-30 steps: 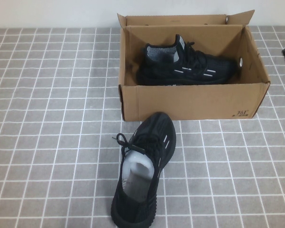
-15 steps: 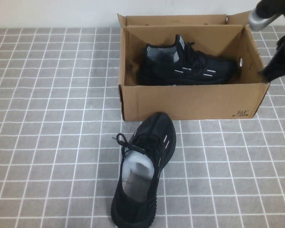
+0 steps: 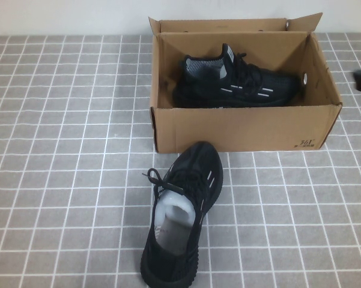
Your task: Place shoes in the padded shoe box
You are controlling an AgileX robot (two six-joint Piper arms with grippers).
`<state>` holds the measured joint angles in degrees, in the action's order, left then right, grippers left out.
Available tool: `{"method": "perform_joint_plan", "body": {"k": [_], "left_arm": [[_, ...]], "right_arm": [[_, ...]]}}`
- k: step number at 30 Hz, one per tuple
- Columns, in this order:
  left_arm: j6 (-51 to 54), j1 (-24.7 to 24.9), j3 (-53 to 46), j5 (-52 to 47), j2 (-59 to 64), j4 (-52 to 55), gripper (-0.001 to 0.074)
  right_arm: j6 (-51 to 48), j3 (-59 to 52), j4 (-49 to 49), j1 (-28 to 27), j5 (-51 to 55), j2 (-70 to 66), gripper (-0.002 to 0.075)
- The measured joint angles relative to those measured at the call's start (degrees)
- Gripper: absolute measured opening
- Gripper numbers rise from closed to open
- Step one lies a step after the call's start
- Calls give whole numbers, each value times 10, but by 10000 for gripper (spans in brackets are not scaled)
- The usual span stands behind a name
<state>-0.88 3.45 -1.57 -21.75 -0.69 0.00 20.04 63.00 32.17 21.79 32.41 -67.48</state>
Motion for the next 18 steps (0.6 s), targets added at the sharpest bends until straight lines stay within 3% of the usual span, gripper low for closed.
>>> {"method": "perform_joint_plan", "body": {"k": [5,10,18], "left_arm": [[0,0,0,0,0,0,-4],[0,0,0,0,0,0,-4],[0,0,0,0,0,0,-4]], "right_arm": [[113,-155,1,-87,-121,104,-8],[161,-306,18,-170,-192,216,-8],[176,-483,39,-219,-201,434,-8]]}}
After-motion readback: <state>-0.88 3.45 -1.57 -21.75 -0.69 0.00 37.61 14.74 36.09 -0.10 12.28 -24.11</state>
